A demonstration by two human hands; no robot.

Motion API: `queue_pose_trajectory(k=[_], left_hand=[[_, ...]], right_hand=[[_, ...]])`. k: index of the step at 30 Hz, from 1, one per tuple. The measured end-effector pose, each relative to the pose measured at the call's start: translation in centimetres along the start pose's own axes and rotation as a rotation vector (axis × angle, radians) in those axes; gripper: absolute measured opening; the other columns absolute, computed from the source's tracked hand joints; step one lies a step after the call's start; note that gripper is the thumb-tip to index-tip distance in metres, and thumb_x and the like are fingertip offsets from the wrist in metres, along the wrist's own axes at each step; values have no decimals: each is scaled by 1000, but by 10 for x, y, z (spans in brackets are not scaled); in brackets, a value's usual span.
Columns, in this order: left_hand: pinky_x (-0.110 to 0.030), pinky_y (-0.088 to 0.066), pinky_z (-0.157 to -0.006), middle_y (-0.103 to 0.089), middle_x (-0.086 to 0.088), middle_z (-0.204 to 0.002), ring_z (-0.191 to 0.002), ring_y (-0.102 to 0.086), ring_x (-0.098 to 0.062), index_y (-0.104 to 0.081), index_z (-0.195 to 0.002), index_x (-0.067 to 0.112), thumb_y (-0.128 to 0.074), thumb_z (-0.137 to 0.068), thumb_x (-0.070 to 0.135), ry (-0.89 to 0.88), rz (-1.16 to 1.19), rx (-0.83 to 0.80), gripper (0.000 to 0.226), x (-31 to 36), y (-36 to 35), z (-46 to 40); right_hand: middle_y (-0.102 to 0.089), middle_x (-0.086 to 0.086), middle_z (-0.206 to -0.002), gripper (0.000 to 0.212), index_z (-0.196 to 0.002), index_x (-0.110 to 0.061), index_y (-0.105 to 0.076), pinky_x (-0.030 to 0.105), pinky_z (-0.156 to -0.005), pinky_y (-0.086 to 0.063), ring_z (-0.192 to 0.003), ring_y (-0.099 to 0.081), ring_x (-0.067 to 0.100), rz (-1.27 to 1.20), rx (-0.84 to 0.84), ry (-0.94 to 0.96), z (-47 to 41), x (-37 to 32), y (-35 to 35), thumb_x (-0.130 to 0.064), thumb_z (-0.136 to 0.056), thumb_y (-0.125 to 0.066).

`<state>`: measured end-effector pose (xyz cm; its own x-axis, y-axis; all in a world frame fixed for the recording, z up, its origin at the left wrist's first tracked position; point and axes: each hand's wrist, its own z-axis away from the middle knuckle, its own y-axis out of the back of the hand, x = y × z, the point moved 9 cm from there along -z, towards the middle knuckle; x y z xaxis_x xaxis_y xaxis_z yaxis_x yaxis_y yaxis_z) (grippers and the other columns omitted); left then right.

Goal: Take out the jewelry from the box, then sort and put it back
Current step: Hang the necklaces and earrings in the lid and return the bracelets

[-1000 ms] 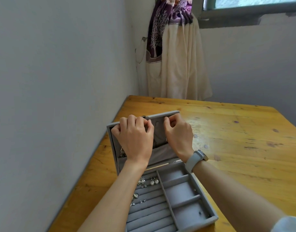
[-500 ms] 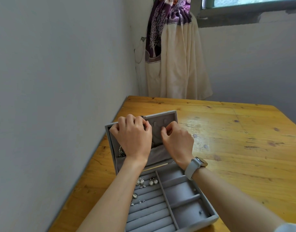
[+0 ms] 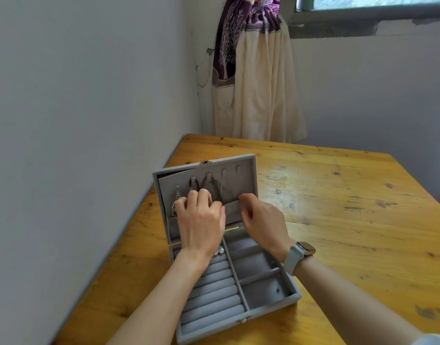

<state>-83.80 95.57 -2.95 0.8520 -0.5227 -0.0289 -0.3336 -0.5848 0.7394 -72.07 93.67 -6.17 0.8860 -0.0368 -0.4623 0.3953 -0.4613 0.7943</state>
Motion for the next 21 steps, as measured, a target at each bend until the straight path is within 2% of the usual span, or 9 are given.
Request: queue_pose_trajectory(k=[3,6,9,12,14,17,21], left_hand=[[-39,-40,-76,-63,-6,-92,-86,-58,-25,-70,-94,16,-74,-67,24,18,74,-117,28,4,-2,21],[-43,-46,-81,-62,-12,-108,-102,-57,-29,-66,-107,13,-74,-67,17,56,187,-212,41,12,7,42],[-44,-42,-91,-59,-13,-117,-114,-51,-28,-64,-111,10,-67,-76,14,72,338,-293,36,30,26,67],[-35,-31,-102,-51,-5,-128,-123,-40,-19,-58,-120,14,-53,-88,21,87,531,-415,33,60,45,98],[-32,-32,-103,-50,-1,-128,-122,-39,-15,-56,-122,16,-49,-91,24,56,632,-473,33,86,57,125],[-30,-32,-105,-51,2,-127,-120,-40,-11,-53,-124,18,-46,-92,23,41,749,-569,33,124,64,168],[-30,-21,-110,-45,1,-135,-128,-33,-11,-47,-130,20,-45,-93,23,56,674,-613,37,148,57,212]], right_hand=[[-65,3,-104,34,-123,-15,-51,25,-68,-44,-87,-61,19,-71,-17,-2,21,3,13,-13,-90,-46],[-61,3,-107,30,-118,-13,-55,25,-74,-48,-87,-55,14,-120,-44,-33,51,9,29,-11,-89,-49],[-62,6,-102,23,-109,-10,-60,33,-78,-52,-85,-55,15,-161,-60,-83,88,17,47,-9,-88,-51],[-66,6,-96,18,-100,-9,-65,37,-76,-53,-81,-59,17,-173,-76,-150,135,27,67,-7,-87,-52],[-67,5,-92,17,-96,-10,-66,31,-73,-52,-80,-61,17,-183,-81,-194,170,35,82,-6,-86,-53],[-66,0,-85,17,-93,-12,-67,9,-67,-41,-77,-60,12,-190,-65,-255,219,46,102,-5,-87,-53],[-64,-4,-83,17,-92,-12,-67,3,-65,-37,-73,-53,-2,-191,-6,-371,276,65,116,-4,-85,-54]])
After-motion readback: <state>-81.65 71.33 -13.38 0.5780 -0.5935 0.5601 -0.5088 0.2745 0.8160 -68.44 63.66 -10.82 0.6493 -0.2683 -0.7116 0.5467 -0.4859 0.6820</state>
